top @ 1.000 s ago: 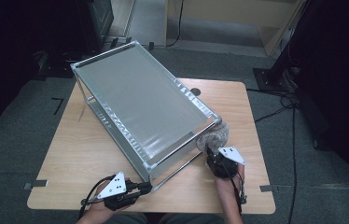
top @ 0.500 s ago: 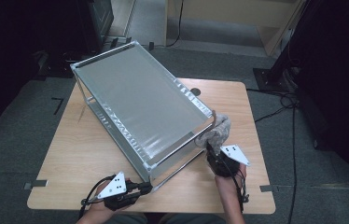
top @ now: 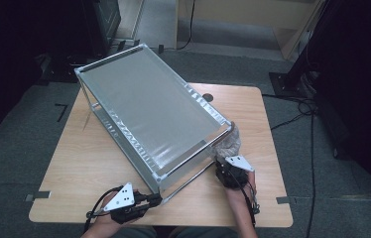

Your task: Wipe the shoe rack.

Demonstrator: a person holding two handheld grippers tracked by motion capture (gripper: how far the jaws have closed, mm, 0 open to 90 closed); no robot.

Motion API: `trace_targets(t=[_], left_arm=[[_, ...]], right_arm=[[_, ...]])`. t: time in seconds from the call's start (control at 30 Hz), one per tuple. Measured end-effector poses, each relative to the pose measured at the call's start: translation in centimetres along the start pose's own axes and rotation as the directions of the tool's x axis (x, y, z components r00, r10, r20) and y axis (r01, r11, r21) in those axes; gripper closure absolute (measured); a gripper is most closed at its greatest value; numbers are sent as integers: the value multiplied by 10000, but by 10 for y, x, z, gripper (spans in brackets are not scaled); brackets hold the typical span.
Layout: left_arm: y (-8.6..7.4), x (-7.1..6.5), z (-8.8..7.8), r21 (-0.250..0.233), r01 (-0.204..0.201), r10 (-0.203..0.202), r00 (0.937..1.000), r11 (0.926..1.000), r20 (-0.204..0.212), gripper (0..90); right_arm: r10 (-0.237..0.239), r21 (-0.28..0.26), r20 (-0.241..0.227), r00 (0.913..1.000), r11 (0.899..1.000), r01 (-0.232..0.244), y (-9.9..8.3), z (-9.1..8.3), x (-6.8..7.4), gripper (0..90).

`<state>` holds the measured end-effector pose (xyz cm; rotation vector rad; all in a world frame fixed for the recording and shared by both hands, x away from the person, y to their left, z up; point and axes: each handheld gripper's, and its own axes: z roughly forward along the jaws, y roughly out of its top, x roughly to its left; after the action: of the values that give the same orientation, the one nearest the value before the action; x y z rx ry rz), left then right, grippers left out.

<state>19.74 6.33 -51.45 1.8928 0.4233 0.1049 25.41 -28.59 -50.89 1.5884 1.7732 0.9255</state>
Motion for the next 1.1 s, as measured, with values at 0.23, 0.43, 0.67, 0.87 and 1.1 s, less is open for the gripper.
trace_targets(t=[0.23,0.43,0.67,0.87,1.1], left_arm=[[0,0,0,0,3,-3,10000,10000,0,812],[0,0,0,0,-4,4,10000,10000,5,812],[0,0,0,-22,40,-40,10000,10000,20,812],[0,0,0,-25,53,-52,10000,10000,27,811],[0,0,0,-6,30,-30,10000,10000,24,811]], right_arm=[[331,-799,-128,9994,9962,-340,6,-11,-4,645],[850,-2570,-433,9954,9619,-933,25,-40,-10,648],[658,-4054,-719,9952,9098,-894,42,-75,-8,649],[453,-4923,-999,9940,8659,-889,56,-102,-2,649],[-1054,-4922,-1960,9749,8705,-48,66,-112,28,631]])
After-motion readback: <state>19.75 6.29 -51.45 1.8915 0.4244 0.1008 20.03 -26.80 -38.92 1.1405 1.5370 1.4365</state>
